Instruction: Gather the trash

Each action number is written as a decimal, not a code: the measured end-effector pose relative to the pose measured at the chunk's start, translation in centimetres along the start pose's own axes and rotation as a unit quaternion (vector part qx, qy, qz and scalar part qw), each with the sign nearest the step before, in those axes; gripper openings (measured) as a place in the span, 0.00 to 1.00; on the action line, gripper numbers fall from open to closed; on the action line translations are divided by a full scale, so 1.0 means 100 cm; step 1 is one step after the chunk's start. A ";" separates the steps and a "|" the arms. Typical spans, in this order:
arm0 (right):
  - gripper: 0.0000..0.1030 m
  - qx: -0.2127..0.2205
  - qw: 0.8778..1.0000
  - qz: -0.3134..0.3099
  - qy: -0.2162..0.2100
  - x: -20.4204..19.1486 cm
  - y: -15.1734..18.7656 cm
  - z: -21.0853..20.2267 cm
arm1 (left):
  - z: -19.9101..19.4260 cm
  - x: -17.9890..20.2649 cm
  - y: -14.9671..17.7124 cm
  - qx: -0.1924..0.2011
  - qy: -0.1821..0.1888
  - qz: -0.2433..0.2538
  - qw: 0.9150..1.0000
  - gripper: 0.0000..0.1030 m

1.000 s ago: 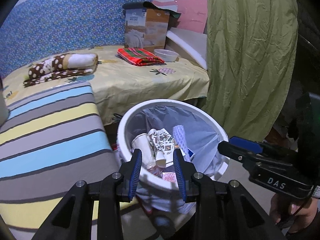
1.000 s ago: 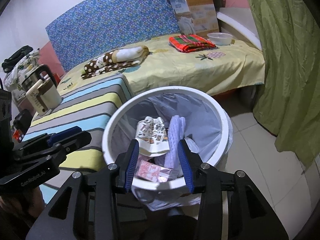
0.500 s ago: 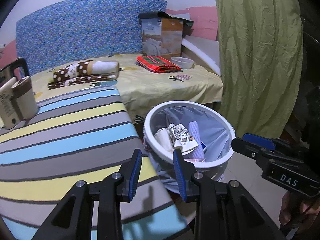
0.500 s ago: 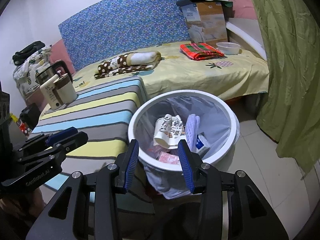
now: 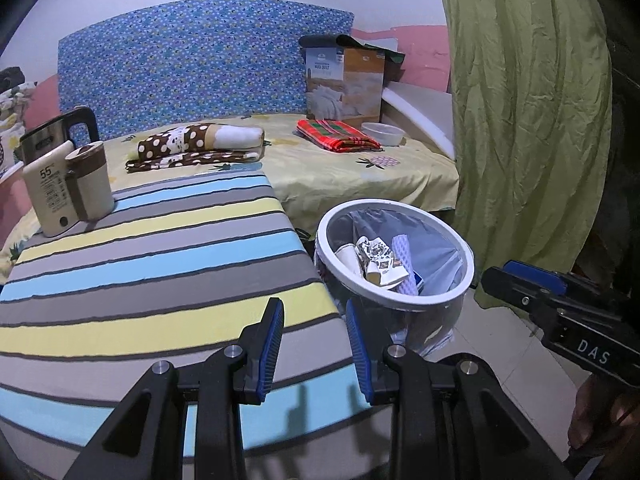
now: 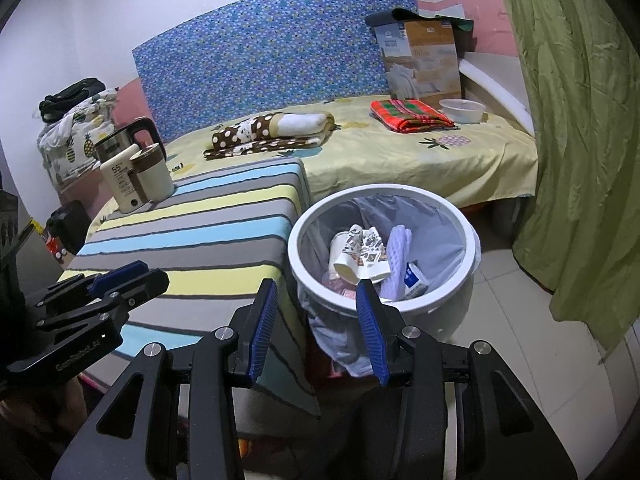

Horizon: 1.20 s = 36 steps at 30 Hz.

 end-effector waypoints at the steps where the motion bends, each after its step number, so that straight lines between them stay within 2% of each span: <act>1: 0.42 0.001 1.000 0.000 0.000 0.000 0.001 -0.001 | -0.003 0.000 0.002 0.001 0.000 -0.001 1.000 0.31; 10: 0.42 0.005 1.000 -0.003 0.000 -0.006 0.006 -0.010 | -0.018 0.000 0.009 0.007 -0.014 -0.009 1.000 0.31; 36: 0.42 0.000 1.000 -0.007 -0.003 -0.011 0.012 -0.009 | -0.018 -0.004 0.015 0.002 -0.018 -0.021 1.000 0.31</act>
Point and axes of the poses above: each gripper's, at about its wrist camera, not at the fingertips, and z roughly the way its jaws point, x to its right, y to its underside, the point moved 9 cm from there along z, roughly the way its jaws point, and after that the axes turned 7 degrees about y, right-handed, at the moved point
